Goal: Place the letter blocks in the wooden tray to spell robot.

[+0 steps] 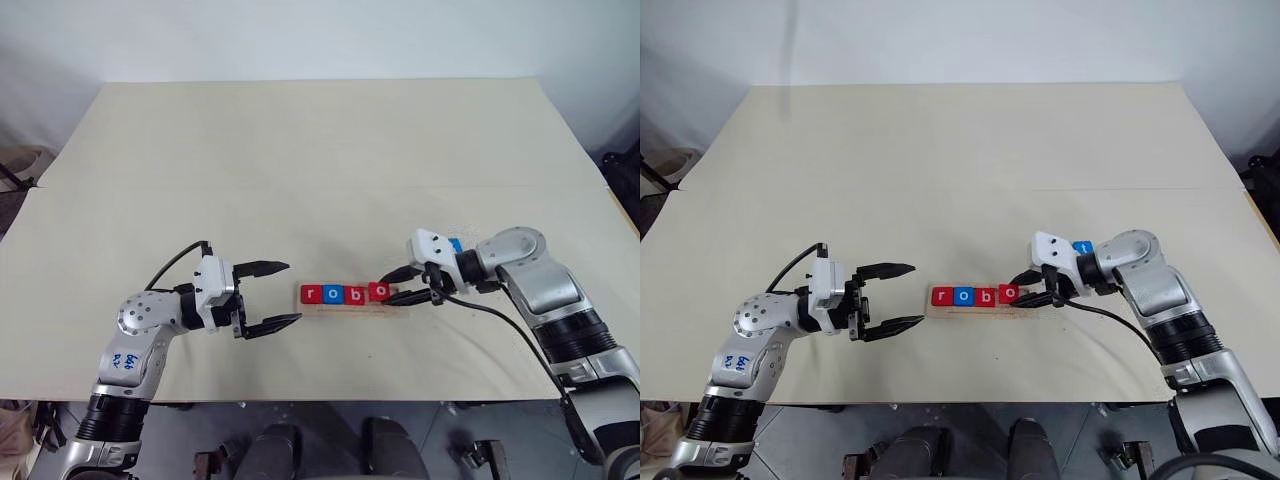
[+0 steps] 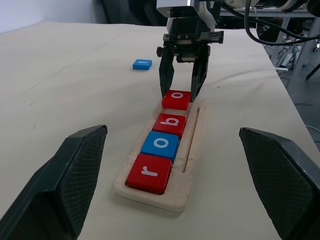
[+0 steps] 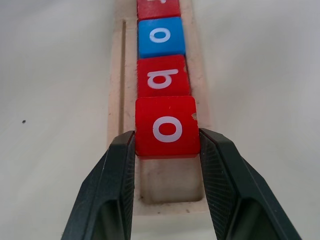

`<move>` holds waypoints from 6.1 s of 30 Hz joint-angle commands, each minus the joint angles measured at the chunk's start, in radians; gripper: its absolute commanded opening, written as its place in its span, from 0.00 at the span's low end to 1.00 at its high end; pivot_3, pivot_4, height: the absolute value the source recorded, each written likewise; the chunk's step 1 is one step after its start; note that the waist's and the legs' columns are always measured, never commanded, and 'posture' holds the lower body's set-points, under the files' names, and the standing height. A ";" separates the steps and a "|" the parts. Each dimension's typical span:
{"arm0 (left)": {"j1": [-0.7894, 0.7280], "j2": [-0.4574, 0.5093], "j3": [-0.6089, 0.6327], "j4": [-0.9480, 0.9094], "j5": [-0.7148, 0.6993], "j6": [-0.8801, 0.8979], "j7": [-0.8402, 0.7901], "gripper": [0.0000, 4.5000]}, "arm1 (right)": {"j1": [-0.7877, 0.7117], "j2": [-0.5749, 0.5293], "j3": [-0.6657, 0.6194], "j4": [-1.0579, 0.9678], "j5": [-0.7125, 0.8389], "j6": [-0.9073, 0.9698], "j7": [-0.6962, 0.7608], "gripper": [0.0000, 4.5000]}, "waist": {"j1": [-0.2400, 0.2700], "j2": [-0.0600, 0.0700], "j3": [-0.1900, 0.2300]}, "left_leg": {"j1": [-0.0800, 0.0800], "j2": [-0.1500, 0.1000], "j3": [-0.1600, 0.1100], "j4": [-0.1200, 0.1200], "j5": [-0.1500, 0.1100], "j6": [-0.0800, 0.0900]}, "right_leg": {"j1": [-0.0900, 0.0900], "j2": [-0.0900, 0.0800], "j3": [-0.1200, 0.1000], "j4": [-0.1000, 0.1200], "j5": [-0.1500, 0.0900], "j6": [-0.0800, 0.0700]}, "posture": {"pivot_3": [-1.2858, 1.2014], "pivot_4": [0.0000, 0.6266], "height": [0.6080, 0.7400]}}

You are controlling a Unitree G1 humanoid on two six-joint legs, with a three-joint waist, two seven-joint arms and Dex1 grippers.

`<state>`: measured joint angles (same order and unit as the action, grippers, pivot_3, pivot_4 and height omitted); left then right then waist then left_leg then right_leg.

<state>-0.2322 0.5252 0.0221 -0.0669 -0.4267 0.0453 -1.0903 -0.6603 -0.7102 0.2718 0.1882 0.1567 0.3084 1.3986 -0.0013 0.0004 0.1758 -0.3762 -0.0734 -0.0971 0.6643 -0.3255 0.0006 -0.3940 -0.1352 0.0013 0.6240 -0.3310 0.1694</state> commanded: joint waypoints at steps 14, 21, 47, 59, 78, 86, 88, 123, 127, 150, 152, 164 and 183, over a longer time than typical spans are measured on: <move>-0.018 0.002 0.006 -0.012 -0.012 -0.018 -0.004 1.00 | 0.065 -0.087 -0.175 -0.096 0.108 -0.018 -0.008 0.99 | 0.008 0.000 0.000 | 0.000 0.000 -0.001 0.000 0.000 0.000 | 0.001 0.000 -0.001 0.000 0.000 0.000 | 0.52 0.24 1.00; -0.040 0.000 0.002 0.019 -0.010 -0.023 -0.024 1.00 | 0.213 -0.170 -0.239 -0.151 0.133 0.016 -0.012 0.80 | 0.004 0.000 0.000 | 0.000 0.000 0.000 0.000 0.000 0.000 | 0.001 0.000 -0.001 -0.001 0.000 0.000 | 0.52 0.24 1.00; -0.040 0.016 0.012 0.012 -0.008 -0.010 -0.039 1.00 | 0.140 -0.017 -0.082 -0.159 0.069 0.095 -0.157 0.01 | 0.000 0.000 0.000 | 0.000 0.001 0.000 0.000 0.000 0.000 | 0.000 0.001 0.000 0.000 0.000 0.000 | 0.52 0.24 1.00; -0.027 0.021 0.014 -0.014 -0.013 0.001 -0.019 1.00 | 0.115 0.005 -0.083 -0.164 0.078 0.099 -0.155 0.01 | 0.000 0.000 0.000 | 0.000 0.000 0.000 0.000 0.000 0.000 | 0.000 0.000 0.000 0.000 0.000 0.000 | 0.52 0.24 1.00; -0.091 -0.003 -0.021 0.070 -0.005 -0.015 -0.062 1.00 | 0.737 -0.038 -0.763 -0.370 0.290 0.007 -0.347 0.65 | 0.028 0.000 0.000 | 0.000 0.000 0.000 0.000 0.000 0.000 | 0.002 0.001 0.000 -0.001 0.000 0.000 | 0.52 0.24 1.00; -0.161 -0.015 -0.042 0.155 0.000 -0.031 -0.109 1.00 | 0.913 0.063 -0.857 -0.370 0.284 -0.106 -0.437 0.99 | 0.018 0.000 0.000 | 0.002 0.001 0.003 -0.001 0.000 0.000 | 0.002 0.002 0.002 0.001 0.000 0.000 | 0.52 0.24 1.00; -0.172 -0.018 -0.044 0.167 0.003 -0.036 -0.115 1.00 | 0.910 0.072 -0.843 -0.372 0.290 -0.115 -0.446 0.99 | 0.017 0.000 0.000 | 0.002 0.001 0.003 -0.001 0.000 0.000 | 0.002 0.002 0.003 0.001 0.000 0.000 | 0.52 0.24 1.00; -0.073 0.002 -0.004 0.056 -0.010 -0.028 -0.040 1.00 | 0.156 0.158 -0.441 -0.264 0.170 0.733 -1.073 0.49 | -0.001 0.000 0.000 | 0.000 0.000 0.001 -0.001 0.000 0.000 | -0.001 0.001 0.001 0.004 0.000 0.000 | 0.52 0.24 1.00; -0.074 -0.004 -0.010 0.058 -0.009 -0.026 -0.038 1.00 | 0.183 0.176 -0.455 -0.279 0.168 0.736 -1.083 0.49 | -0.001 0.000 0.000 | 0.000 0.000 0.001 -0.001 0.000 0.000 | -0.001 0.001 0.002 0.004 0.000 0.000 | 0.52 0.24 1.00; -0.086 -0.007 -0.033 0.067 -0.014 -0.006 -0.066 1.00 | 0.440 0.311 -0.571 -0.811 0.274 1.032 -1.181 0.33 | 0.001 0.000 0.000 | 0.000 0.000 0.000 -0.002 0.000 0.000 | -0.001 0.001 0.002 0.004 0.000 0.000 | 0.52 0.24 1.00; -0.091 -0.008 -0.037 0.071 -0.015 0.000 -0.075 1.00 | 0.484 0.356 -0.590 -0.879 0.264 1.065 -1.214 0.33 | 0.001 0.000 0.000 | 0.000 0.000 0.000 -0.002 0.000 0.000 | -0.001 0.001 0.002 0.004 0.000 0.000 | 0.52 0.24 1.00; -0.141 -0.011 -0.051 0.117 -0.011 0.013 -0.126 1.00 | 0.544 0.307 -0.639 -0.946 0.295 0.984 -1.128 0.98 | 0.000 0.000 0.000 | 0.000 0.000 0.000 -0.002 0.000 0.000 | -0.001 0.001 0.003 0.004 0.000 0.000 | 0.52 0.24 1.00; -0.068 0.016 0.006 0.065 -0.017 -0.013 -0.094 1.00 | 0.693 -0.174 -0.703 0.028 0.206 -0.330 -0.125 0.99 | -0.003 -0.001 0.000 | 0.004 0.001 0.006 -0.002 0.000 0.002 | 0.003 0.002 0.003 -0.001 0.000 0.001 | 0.52 0.24 1.00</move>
<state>-0.3085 0.5275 0.0011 0.0420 -0.4258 0.0428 -1.1883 0.0511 -0.8594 -0.4284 0.1689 0.3623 0.0348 1.2417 -0.0045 -0.0005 0.1763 -0.3721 -0.0724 -0.0911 0.6623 -0.3258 0.0024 -0.3911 -0.1336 0.0050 0.6230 -0.3308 0.1699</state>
